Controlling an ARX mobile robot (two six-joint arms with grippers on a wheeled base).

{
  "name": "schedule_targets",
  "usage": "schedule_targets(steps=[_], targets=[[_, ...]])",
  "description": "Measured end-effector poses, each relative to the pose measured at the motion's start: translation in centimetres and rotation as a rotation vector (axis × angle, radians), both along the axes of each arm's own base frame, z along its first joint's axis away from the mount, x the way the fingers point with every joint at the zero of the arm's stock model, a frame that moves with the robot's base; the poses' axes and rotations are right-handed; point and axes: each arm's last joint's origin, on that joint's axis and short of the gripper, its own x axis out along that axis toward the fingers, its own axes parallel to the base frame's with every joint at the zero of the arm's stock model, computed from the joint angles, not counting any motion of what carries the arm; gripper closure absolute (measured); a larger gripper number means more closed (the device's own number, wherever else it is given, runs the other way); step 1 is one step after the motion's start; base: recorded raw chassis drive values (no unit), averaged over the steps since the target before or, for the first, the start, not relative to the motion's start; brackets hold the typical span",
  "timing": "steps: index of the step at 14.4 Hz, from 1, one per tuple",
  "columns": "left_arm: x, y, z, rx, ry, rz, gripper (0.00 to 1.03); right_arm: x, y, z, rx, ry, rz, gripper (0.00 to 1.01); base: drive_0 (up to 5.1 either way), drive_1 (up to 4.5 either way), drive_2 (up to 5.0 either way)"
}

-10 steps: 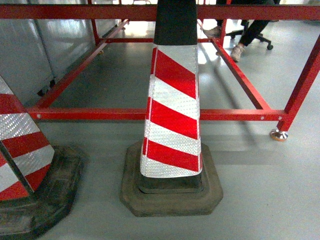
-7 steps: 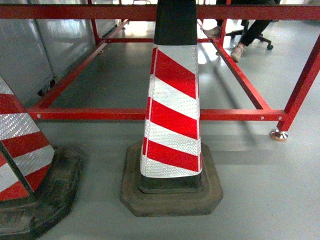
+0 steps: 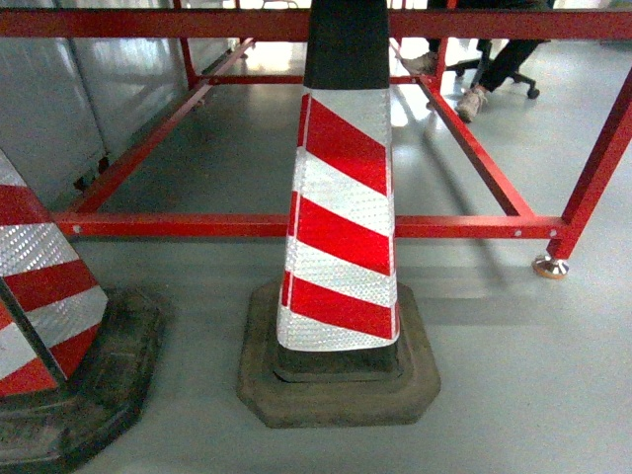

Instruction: Sort blue parts and orange caps into right shelf containers

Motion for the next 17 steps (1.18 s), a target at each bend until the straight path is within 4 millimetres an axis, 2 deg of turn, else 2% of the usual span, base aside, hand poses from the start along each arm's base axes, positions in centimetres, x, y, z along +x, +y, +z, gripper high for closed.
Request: schedule_targets(steps=[17], targets=[[0.0,0.01,0.0,0.0,0.0,0.002,0.05,0.0,0.01,-0.01,0.001,0.002,0.002,0.03,0.0,0.0,0.0]])
